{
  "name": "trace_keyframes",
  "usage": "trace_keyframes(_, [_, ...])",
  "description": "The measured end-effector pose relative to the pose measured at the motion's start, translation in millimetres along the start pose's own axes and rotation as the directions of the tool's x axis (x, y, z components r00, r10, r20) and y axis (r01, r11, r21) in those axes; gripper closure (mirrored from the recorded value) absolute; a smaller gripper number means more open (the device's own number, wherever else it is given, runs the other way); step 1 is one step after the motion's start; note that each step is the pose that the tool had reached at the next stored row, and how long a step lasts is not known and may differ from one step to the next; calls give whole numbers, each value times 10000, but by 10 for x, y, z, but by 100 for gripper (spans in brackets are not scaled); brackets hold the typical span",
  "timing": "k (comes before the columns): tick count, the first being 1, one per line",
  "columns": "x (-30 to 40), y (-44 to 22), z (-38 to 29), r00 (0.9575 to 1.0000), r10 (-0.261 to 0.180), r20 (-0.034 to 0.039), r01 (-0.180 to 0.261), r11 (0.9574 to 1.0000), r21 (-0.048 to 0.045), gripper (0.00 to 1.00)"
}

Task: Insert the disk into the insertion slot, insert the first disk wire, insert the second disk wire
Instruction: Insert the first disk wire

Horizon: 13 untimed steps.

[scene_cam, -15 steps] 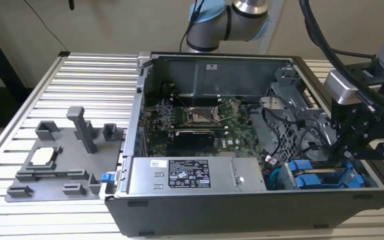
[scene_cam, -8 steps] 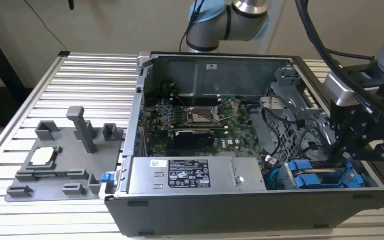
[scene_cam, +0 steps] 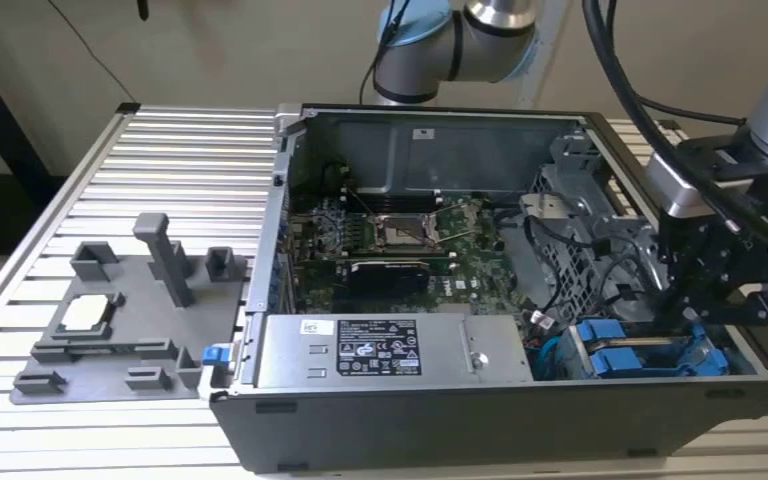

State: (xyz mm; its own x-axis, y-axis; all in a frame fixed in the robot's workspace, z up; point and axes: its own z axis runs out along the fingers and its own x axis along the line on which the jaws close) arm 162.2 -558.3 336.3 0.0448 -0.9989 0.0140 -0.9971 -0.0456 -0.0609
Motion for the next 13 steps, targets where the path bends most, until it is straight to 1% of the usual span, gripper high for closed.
trace_keyframes(3, [-1,2,26,10000,23,-11,-23,10000,-2,81])
trace_keyframes(11, [-1,3,46,10000,25,12,-25,10000,0,80])
trace_keyframes(12, [-1,3,45,10000,25,7,-25,10000,0,74])
trace_keyframes(13, [0,2,34,10000,25,0,-25,10000,0,74])
